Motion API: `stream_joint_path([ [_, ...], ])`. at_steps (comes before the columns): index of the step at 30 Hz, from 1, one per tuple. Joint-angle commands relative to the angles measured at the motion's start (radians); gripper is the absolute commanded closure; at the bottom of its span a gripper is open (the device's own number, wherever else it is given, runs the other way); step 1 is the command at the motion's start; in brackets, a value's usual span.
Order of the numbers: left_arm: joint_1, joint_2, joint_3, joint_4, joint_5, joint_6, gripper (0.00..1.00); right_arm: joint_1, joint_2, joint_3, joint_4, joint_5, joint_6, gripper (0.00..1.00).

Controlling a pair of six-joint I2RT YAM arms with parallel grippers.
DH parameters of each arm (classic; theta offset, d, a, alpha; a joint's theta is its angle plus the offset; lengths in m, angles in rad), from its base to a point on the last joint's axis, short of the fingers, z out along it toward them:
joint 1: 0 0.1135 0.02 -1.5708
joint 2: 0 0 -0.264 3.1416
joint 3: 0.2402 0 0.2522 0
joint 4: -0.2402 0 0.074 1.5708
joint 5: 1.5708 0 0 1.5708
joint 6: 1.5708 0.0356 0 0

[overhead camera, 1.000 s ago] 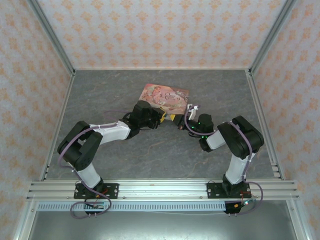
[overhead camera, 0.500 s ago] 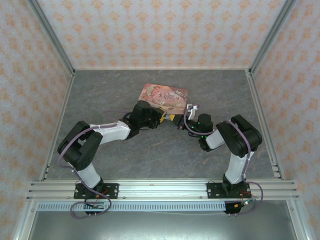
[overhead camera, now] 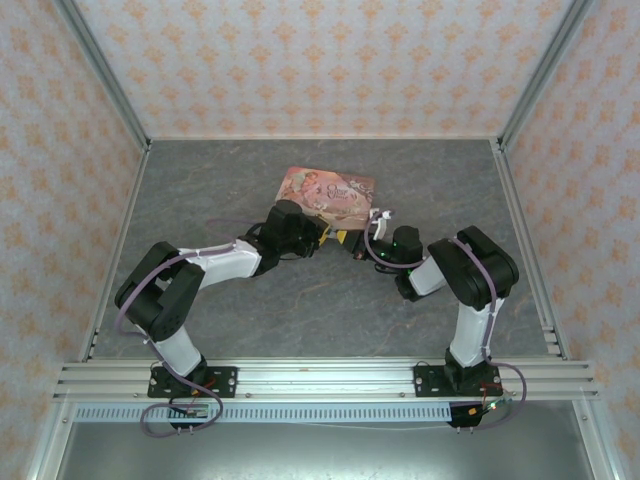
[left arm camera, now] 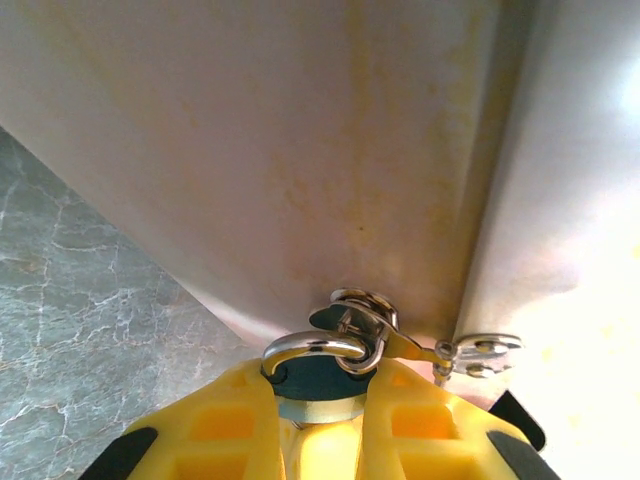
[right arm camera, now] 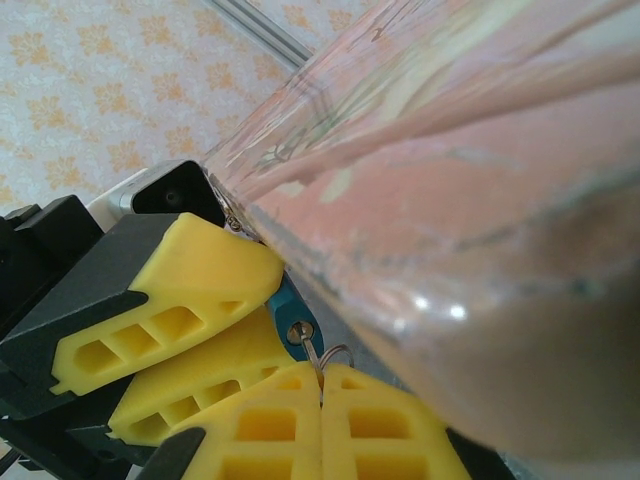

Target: Unlock the padlock with the key

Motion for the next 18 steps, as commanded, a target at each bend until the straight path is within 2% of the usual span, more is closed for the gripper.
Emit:
stream_joint_path([
  [1, -0.033, -0.033, 0.049, 0.045, 0.051, 0.04, 0.98, 0.018, 0.015, 0.035, 0.017, -0.041, -0.015, 1.0],
  [18, -0.053, -0.017, 0.063, -0.017, 0.054, 0.12, 0.99, 0.038, 0.023, 0.109, 0.037, -0.065, 0.053, 1.0],
])
